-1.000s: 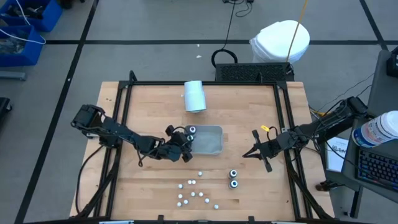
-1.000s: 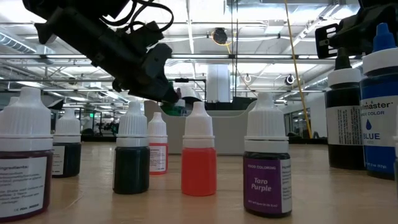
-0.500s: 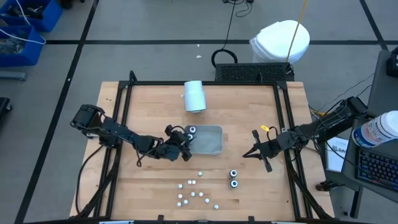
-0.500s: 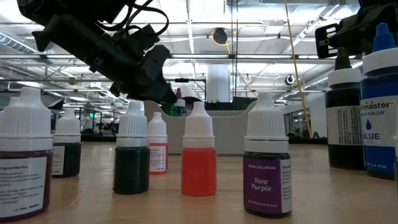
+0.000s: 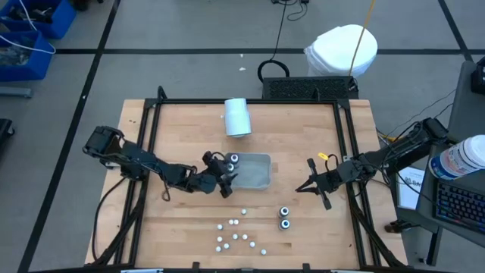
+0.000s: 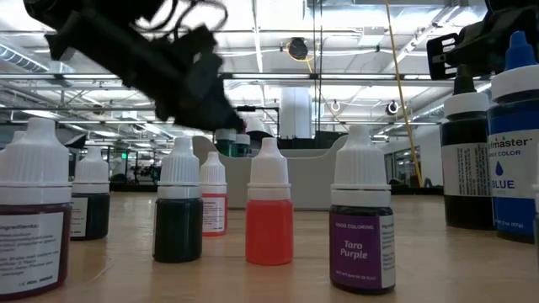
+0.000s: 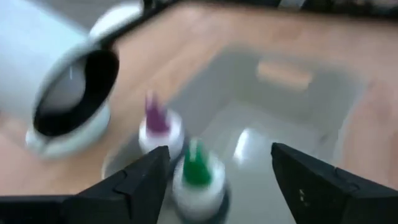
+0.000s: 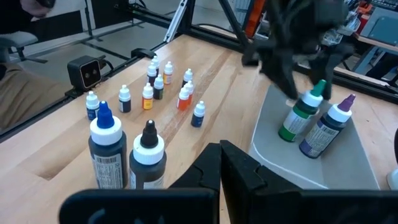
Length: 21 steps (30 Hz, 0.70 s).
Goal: Pick & Place food coloring
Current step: Put the green food coloring bottle into the gray bin, then put the blue food coloring bottle into the gray bin
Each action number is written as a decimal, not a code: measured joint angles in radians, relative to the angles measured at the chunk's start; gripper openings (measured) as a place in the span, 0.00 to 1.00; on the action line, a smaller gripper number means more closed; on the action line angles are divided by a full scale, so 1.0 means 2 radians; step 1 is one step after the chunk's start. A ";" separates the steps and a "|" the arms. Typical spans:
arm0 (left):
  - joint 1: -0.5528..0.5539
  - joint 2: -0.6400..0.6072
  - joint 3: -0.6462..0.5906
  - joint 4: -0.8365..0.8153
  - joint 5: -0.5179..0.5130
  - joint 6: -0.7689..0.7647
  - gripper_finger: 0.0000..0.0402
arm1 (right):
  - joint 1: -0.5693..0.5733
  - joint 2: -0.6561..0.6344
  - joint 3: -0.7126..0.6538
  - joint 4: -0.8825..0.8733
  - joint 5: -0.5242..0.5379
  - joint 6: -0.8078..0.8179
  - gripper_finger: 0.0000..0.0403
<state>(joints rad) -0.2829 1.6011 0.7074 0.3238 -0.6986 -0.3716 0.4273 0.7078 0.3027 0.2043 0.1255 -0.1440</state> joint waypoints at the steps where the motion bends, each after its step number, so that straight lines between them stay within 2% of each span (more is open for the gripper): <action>1: 0.000 -0.009 0.000 0.011 0.001 0.011 0.72 | 0.000 0.000 0.000 0.000 0.000 0.000 0.00; 7: -0.006 -0.074 0.001 0.005 0.019 0.042 0.75 | 0.000 0.000 0.000 0.000 0.000 0.000 0.00; 9: -0.020 -0.104 0.001 -0.009 0.020 0.060 0.74 | 0.000 0.000 0.000 -0.002 0.000 0.000 0.00; 11: -0.045 -0.133 0.001 -0.025 -0.002 0.077 0.70 | 0.000 0.000 0.000 -0.005 0.000 0.005 0.00; 16: -0.119 -0.182 -0.012 -0.065 -0.091 0.101 0.50 | 0.000 0.000 0.000 -0.007 0.000 0.014 0.00; 19: -0.143 -0.183 -0.066 -0.027 -0.103 0.088 0.36 | 0.000 0.000 0.000 -0.007 0.000 0.014 0.00; 21: -0.148 -0.183 -0.115 0.028 -0.105 0.084 0.26 | 0.000 0.001 0.000 -0.007 0.000 0.014 0.00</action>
<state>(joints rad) -0.5789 1.2354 0.4768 0.3789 -0.9078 -0.2042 0.4271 0.7101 0.3027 0.1905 0.1253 -0.1165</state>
